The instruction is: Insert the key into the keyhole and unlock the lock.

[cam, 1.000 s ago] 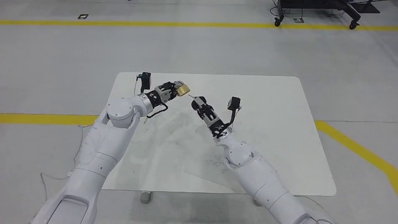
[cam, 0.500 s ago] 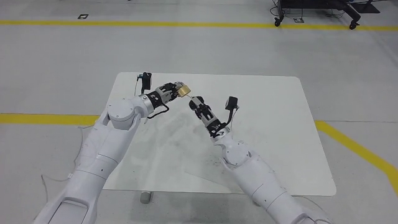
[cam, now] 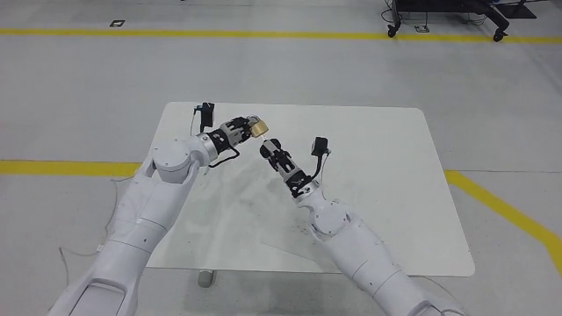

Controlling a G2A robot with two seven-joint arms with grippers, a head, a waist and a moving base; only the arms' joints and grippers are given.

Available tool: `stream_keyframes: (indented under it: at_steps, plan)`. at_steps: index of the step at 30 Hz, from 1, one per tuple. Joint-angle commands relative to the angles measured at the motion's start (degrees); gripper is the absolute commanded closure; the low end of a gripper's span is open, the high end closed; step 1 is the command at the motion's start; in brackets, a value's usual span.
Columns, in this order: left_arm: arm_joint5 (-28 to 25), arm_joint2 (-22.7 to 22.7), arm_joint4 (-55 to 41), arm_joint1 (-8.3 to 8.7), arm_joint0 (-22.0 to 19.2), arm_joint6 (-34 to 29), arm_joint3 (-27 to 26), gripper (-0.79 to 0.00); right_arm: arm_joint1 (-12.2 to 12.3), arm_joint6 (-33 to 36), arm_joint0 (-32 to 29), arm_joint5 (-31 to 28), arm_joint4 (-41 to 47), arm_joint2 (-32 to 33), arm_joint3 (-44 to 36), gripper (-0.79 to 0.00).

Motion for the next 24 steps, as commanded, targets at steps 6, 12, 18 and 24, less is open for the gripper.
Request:
stream_keyframes:
  at_steps: [6,12,18,24]
  plan:
    - [-0.9,0.3,1.3,-0.02,-0.1,-2.1,-0.2,0.0,-0.1,0.2,0.0,0.3,-0.7,0.9,-0.1,0.0]
    - [-2.2,0.2,1.4,-0.05,-0.1,-3.5,-0.2,0.0,-0.2,0.7,-0.1,0.1,-1.0,1.6,-0.4,-0.012]
    - [-2.6,-0.6,0.1,-0.12,0.3,-3.1,0.1,0.0,0.0,1.8,-1.3,-2.8,-1.0,2.7,-1.4,-0.785]
    - [-2.6,-1.6,-4.6,-0.37,0.5,-4.8,1.1,0.0,0.4,4.0,-4.3,-12.0,2.1,4.1,-4.2,-0.48]
